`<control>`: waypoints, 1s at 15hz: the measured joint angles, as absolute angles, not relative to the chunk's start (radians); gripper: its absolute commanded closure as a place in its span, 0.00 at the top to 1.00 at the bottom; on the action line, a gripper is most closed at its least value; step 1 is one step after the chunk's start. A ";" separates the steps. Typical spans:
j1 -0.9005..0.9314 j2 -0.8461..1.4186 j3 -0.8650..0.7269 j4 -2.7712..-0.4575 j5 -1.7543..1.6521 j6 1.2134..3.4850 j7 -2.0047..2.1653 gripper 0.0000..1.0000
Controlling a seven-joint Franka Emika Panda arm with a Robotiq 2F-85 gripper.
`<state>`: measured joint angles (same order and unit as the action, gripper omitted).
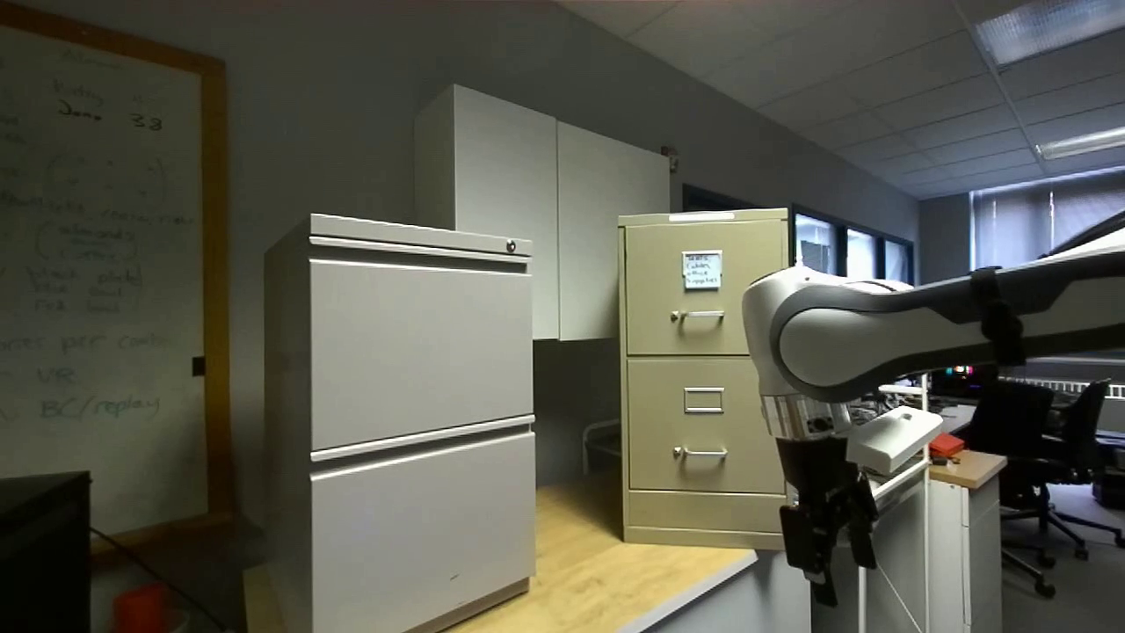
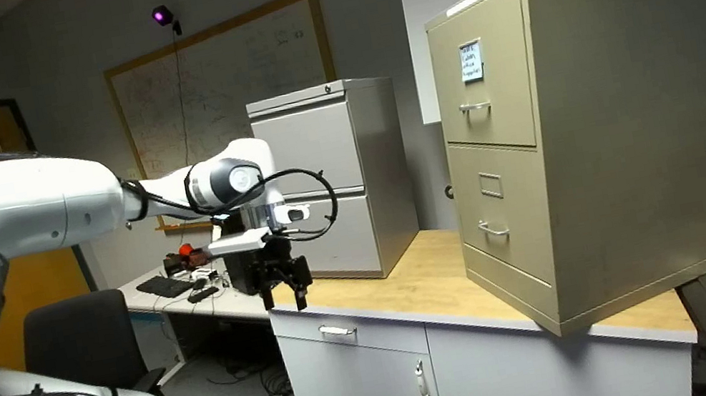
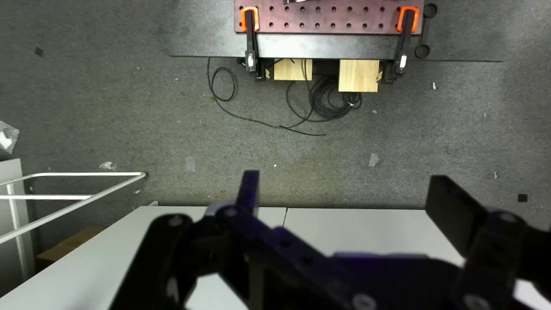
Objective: Open the bottom drawer of the file cabinet
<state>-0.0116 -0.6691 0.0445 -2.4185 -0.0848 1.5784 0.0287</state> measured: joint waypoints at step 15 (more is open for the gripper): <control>-0.058 -0.048 -0.039 -1.671 -0.368 1.657 -0.219 1.00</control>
<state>-0.0579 -0.0476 -0.0392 -1.6705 -0.3679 1.6570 -0.2188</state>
